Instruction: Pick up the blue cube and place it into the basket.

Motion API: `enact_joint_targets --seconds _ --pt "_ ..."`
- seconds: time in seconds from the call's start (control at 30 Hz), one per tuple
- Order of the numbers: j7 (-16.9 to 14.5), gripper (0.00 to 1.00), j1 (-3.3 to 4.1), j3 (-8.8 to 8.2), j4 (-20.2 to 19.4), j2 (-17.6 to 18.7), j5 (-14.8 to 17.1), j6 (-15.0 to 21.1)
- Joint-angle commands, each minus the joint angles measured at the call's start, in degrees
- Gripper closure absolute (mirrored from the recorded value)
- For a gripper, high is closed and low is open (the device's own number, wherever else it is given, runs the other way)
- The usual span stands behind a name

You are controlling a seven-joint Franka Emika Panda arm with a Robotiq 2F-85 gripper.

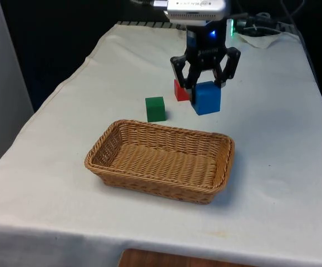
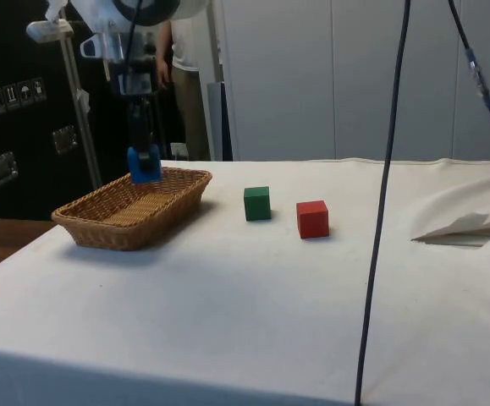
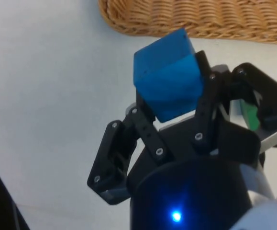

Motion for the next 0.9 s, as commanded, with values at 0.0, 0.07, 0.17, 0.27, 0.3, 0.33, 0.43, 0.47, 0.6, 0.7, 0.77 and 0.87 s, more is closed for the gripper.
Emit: enact_joint_targets --seconds 0.0,0.07,0.17,0.27,0.3,0.33,0.43,0.47,0.6,0.7,0.77,0.87 --pt "0.8 1.0 0.06 -0.17 -0.1 0.2 0.1 0.2" --pt "1.5 1.0 0.06 -0.17 -0.1 0.3 0.0 0.3" --pt "1.9 1.0 -0.06 -0.06 0.0 0.4 0.0 0.1" --pt "3.4 1.0 -0.11 -0.46 0.1 0.9 -0.1 0.4" --pt "3.7 1.0 -0.11 -0.57 0.1 1.0 -0.1 0.4" --pt "3.8 1.0 -0.17 -0.69 0.2 1.1 -0.1 0.3" --pt "4.1 1.0 -0.23 -1.26 0.6 1.7 -0.1 0.2" --pt "3.8 1.0 -0.17 -1.03 0.2 1.3 0.0 0.2" --pt "4.0 1.0 -0.4 -1.83 1.1 2.5 0.1 0.3" --pt "3.7 1.0 -0.63 -2.23 1.8 3.4 0.2 0.5" --pt "3.5 1.0 -0.8 -2.58 2.5 4.2 0.3 0.5" --pt "3.2 1.0 -0.97 -3.04 3.7 5.3 0.4 0.5"
